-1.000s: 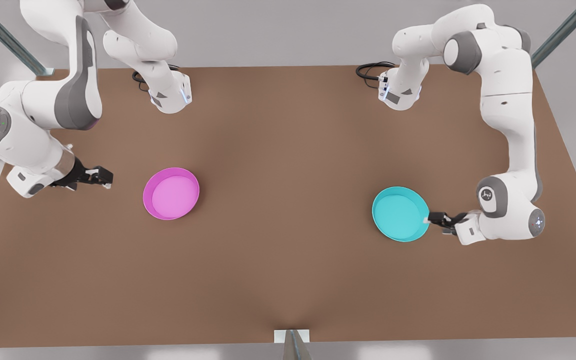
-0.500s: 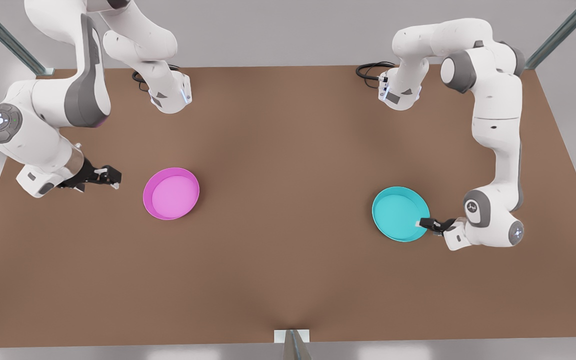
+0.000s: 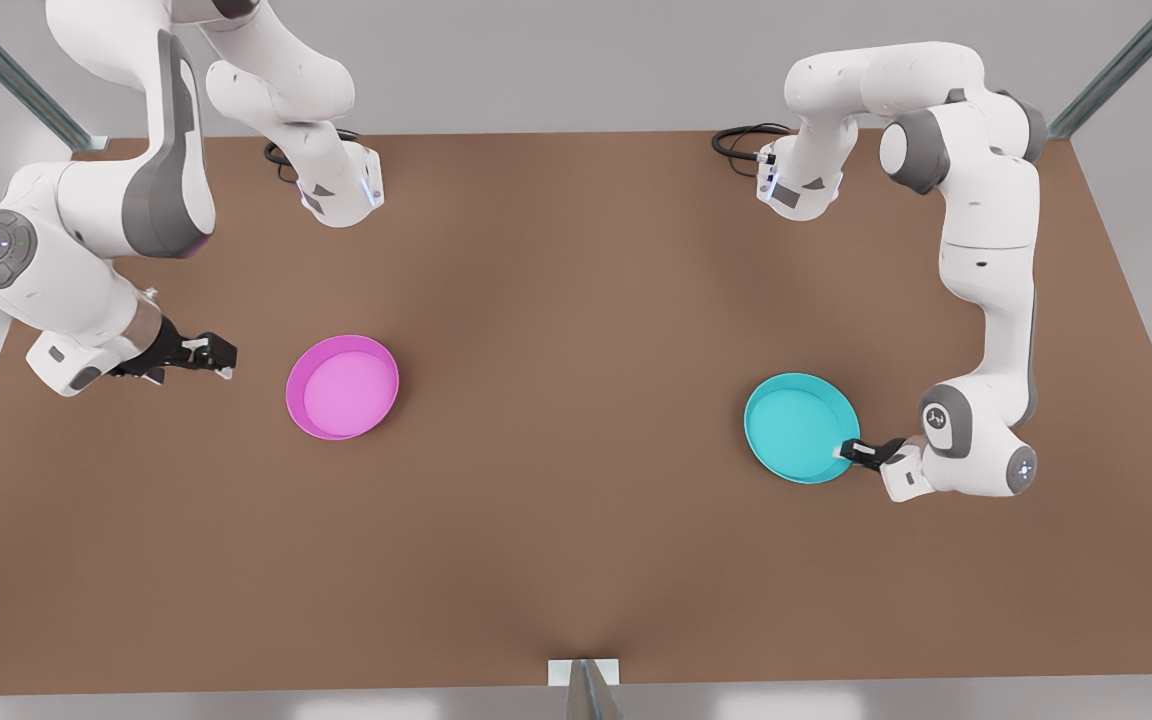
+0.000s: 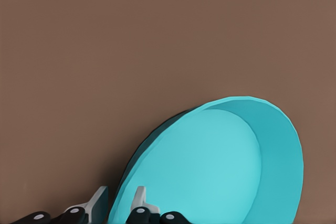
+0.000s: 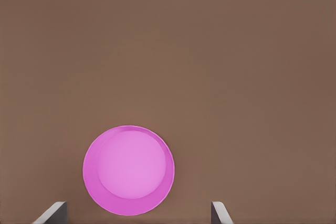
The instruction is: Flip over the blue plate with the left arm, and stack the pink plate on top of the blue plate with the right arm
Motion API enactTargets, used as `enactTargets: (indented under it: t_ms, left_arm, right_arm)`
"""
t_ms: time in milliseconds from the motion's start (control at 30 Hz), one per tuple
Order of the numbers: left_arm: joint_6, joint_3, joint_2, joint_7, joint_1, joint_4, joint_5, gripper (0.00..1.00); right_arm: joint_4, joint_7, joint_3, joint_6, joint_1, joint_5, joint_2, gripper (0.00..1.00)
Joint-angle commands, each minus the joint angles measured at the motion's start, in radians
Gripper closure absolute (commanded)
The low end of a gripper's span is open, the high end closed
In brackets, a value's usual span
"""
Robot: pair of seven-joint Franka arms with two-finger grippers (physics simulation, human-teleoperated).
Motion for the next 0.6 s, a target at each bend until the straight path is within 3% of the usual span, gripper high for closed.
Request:
enactTargets:
  t_ms: [0,567]
  left_arm:
    - [0.000,0.000,0.001,0.000,0.000,0.000,-0.001,0.68]
    - [-0.012,-0.009,-0.004,-0.051,-0.002,0.018,0.000,0.79]
  right_arm:
    - [0.000,0.000,0.000,0.000,0.000,0.000,0.000,0.00]
    - [0.005,0.000,-0.002,0.000,0.000,0.000,0.000,0.00]
